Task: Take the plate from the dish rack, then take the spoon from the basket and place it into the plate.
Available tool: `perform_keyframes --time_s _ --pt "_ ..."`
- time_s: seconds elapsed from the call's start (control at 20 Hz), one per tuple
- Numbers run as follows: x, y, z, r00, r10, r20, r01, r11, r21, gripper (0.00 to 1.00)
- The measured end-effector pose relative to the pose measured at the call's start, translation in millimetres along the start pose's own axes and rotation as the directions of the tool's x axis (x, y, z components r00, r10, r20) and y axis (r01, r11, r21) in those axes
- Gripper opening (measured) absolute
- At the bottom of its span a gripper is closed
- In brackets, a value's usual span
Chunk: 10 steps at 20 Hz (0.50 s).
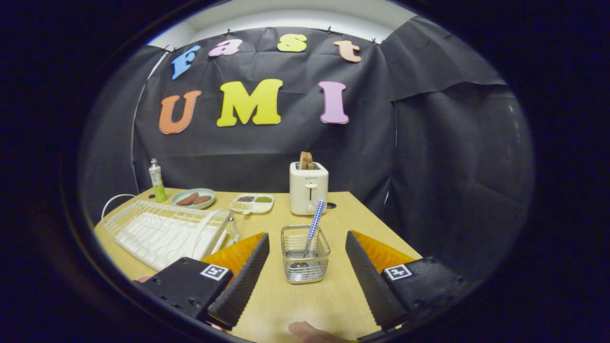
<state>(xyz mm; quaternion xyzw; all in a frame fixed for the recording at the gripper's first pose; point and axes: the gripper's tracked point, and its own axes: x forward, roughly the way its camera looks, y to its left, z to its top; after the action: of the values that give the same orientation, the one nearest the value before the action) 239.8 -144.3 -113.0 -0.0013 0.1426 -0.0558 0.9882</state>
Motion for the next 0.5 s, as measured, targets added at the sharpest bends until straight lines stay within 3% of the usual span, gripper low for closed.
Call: perform_keyframes --time_s 0.25,0.5 --pt "74.7 -13.0 8.0 0.997 0.018 -0.071 -0.016 1.0 0.027 1.0" --pt "124.7 -22.7 10.2 0.987 0.059 -0.152 -0.038 0.99 0.138 1.0"
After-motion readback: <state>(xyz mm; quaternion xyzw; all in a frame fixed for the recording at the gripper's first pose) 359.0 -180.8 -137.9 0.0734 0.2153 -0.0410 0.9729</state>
